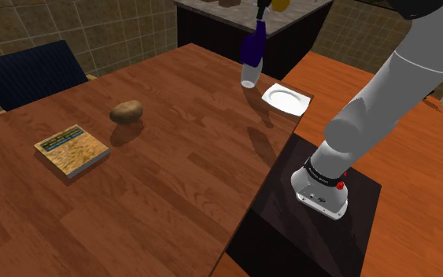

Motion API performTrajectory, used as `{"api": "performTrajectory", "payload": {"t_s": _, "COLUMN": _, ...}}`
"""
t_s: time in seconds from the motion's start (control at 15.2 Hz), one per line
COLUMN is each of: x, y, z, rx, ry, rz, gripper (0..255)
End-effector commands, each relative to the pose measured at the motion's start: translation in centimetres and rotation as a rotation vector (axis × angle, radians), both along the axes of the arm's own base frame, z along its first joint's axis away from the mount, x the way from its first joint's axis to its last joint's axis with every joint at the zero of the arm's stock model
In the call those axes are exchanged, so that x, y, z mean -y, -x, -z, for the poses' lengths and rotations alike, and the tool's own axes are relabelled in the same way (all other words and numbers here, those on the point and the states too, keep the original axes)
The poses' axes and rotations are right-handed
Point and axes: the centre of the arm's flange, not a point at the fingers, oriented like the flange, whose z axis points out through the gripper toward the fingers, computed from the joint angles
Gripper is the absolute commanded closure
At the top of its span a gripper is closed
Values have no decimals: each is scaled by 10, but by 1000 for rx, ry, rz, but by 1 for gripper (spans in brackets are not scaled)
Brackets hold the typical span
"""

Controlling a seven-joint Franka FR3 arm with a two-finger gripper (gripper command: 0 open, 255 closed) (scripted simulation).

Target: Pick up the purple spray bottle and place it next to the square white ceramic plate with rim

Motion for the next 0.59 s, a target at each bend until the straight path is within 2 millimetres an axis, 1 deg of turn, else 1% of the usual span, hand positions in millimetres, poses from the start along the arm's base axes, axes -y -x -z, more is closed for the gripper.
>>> {"api": "performTrajectory", "payload": {"t_s": 0.0, "x": 0, "y": 1, "z": 11, "rx": 1, "ry": 0, "rz": 0, "gripper": 255}}
{"api": "performTrajectory", "payload": {"t_s": 0.53, "x": 0, "y": 1, "z": 53, "rx": 1, "ry": 0, "rz": 0, "gripper": 255}}
